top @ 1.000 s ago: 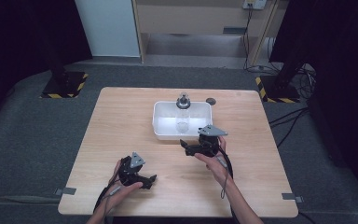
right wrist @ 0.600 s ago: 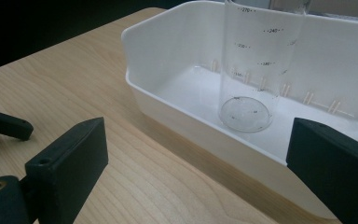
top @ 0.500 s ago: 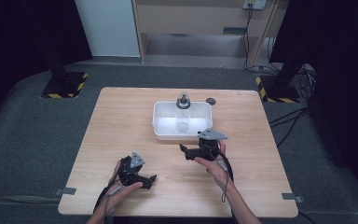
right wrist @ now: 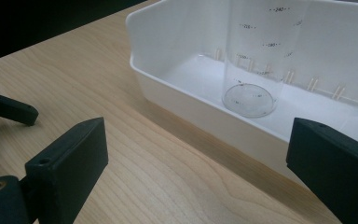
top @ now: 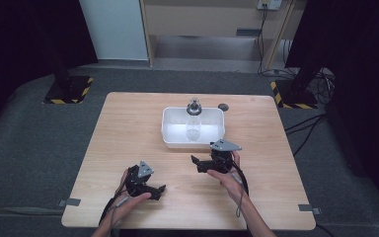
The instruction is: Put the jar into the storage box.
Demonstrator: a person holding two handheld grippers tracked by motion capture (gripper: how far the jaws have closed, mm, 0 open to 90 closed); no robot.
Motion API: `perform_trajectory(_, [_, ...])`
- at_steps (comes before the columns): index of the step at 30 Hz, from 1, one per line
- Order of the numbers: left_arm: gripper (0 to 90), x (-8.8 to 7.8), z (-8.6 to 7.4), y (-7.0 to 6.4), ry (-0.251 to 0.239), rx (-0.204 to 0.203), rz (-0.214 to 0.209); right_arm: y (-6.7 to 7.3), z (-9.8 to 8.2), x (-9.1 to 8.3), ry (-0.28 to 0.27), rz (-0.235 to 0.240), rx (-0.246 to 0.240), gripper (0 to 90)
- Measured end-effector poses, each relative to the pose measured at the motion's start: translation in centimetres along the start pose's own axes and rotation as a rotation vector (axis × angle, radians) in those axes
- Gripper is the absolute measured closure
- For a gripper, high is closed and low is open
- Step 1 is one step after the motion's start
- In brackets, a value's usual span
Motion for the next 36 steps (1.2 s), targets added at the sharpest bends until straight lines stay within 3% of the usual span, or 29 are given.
perform_trajectory(36, [0.0,0.0,0.0,0.0,0.0,0.002,0.001,-0.1,-2.9,-1.6,0.046,0.016,-0.01,5.5])
Point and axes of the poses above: each handheld gripper's, and its own axes: x roughly forward along the jaws, z roughly out of its top, y roughly to its left, the point moved 9 cm from there along x, roughly forward along the jaws, and after that the axes turned 15 degrees about -z, right-handed, at the moved point
